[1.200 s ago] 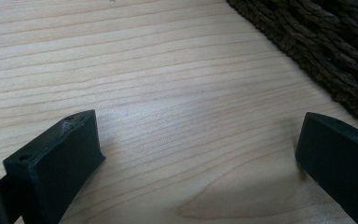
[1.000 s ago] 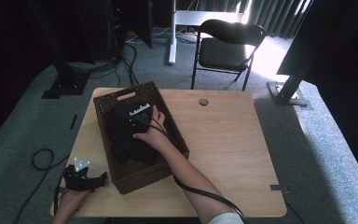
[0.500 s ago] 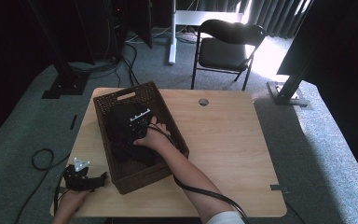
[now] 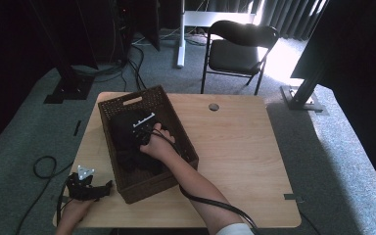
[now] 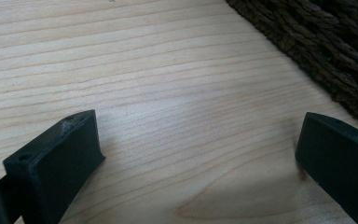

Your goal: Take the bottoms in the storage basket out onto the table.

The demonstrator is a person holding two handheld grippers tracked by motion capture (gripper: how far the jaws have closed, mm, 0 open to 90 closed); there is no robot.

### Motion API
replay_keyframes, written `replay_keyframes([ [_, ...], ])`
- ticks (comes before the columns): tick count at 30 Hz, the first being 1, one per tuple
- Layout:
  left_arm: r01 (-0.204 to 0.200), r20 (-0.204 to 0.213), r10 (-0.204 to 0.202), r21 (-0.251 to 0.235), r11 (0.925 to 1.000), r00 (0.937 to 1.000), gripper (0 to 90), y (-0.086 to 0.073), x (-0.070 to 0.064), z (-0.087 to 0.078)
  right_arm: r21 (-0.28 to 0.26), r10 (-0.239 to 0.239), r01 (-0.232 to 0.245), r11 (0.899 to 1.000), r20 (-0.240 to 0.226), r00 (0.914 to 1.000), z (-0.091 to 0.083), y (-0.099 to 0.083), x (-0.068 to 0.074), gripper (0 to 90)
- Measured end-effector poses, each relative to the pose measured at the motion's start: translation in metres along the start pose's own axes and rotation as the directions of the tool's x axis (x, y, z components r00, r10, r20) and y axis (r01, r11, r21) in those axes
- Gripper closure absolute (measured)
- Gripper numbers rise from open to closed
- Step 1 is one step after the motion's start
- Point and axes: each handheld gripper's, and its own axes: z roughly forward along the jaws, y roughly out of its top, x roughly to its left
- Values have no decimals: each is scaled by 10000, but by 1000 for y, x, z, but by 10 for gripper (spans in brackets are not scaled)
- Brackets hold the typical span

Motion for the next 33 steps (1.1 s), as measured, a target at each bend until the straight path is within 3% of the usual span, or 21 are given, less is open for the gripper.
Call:
replay_keyframes([
  [3, 3, 6, -3, -12, 10000, 10000, 1, 0, 0, 0, -301, 245, -259, 9992, -476, 9986, -11, 0, -6, 720],
  [8, 17, 16, -17, -13, 10000, 10000, 1, 0, 0, 0, -1223, -231, 149, 9924, -659, 9976, -33, 2, -9, 725],
  [10, 48, 10, -47, -41, 10000, 10000, 1, 0, 0, 0, -1723, -401, 286, 9846, -638, 9972, -43, 3, -9, 731],
  [14, 1, 7, -1, -20, 10000, 10000, 1, 0, 0, 0, -3079, -661, 388, 9506, -787, 9947, -65, 2, -8, 736],
  [15, 1, 7, -1, -19, 10000, 10000, 1, 0, 0, 0, -3404, -697, 385, 9395, -797, 9944, -70, 1, -8, 736],
  [17, -2, 6, 2, -18, 10000, 10000, 1, 0, 0, 0, -4164, -974, 688, 9066, -478, 9941, -79, -2, -6, 737],
  [18, -2, 6, 2, -18, 10000, 10000, 1, 0, 0, 0, -4164, -974, 688, 9066, -478, 9941, -79, -2, -6, 737],
  [19, 1, 5, -1, -17, 10000, 10000, 1, 0, 0, 0, -4511, -1032, 721, 8896, -447, 9937, -84, -3, -5, 737],
  [20, -2, 5, 2, -18, 10000, 10000, 1, 0, 0, 0, -5233, -1078, 731, 8490, -361, 9935, -93, -7, -4, 737],
  [21, -2, 4, 2, -15, 10000, 10000, 1, 0, 0, 0, -5233, -1078, 731, 8490, -361, 9935, -93, -7, -4, 737],
  [22, -3, 6, 3, -17, 10000, 10000, 2, 0, 0, 0, -5404, -1120, 819, 8374, -230, 9934, -95, -8, -4, 737],
  [26, -3, 6, 3, -19, 10000, 10000, 1, 0, 0, 0, -6236, -1308, 1151, 7733, 207, 9912, -107, -13, 0, 738],
  [28, -5, 6, 5, -18, 10000, 10000, 1, 0, 0, 0, -6682, -1329, 1349, 7316, 542, 9896, -113, -17, 4, 738],
  [29, -4, 4, 4, -18, 10000, 10000, 1, 0, 0, 0, -6682, -1329, 1349, 7316, 542, 9896, -113, -17, 4, 738],
  [30, -4, 6, 4, -17, 10000, 10000, 1, 0, 0, 0, -6792, -1411, 1508, 7183, 701, 9875, -114, -18, 6, 738],
  [31, -6, 7, 6, -18, 10000, 10000, 1, 0, 0, 0, -6828, -1478, 1615, 7125, 789, 9859, -116, -19, 7, 739],
  [32, -7, 5, 7, -18, 10000, 10000, 1, 0, 0, 0, -7064, -1519, 1721, 6866, 922, 9841, -118, -20, 9, 741],
  [33, -4, 5, 4, -16, 10000, 10000, 2, 0, 0, 0, -7192, -1559, 1788, 6714, 988, 9828, -119, -21, 10, 741],
])
